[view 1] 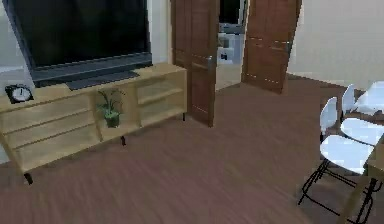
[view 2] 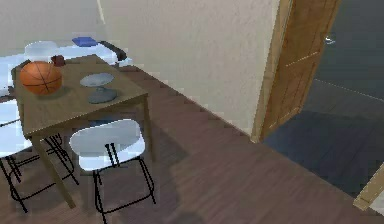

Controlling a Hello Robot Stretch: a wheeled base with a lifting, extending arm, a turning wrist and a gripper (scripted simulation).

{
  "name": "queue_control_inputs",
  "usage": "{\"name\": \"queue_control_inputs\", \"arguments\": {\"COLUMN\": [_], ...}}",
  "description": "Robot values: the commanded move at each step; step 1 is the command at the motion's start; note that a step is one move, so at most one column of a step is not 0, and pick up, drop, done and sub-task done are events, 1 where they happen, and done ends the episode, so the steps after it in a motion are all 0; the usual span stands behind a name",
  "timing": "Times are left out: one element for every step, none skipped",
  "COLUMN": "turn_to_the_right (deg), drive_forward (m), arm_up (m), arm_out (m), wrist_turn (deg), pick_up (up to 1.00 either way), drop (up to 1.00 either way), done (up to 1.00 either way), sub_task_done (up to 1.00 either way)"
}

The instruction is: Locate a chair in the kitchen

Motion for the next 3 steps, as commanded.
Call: {"name": "queue_control_inputs", "arguments": {"turn_to_the_right": [24.0,0.0,-12.0], "drive_forward": [0.0,0.35,0.0], "arm_up": [0.0,0.0,0.0], "arm_out": [0.0,0.0,0.0], "wrist_turn": [0.0,0.0,0.0], "pick_up": [0.0,0.0,0.0], "drop": [0.0,0.0,0.0], "done": [0.0,0.0,0.0], "sub_task_done": [0.0,0.0,0.0]}}
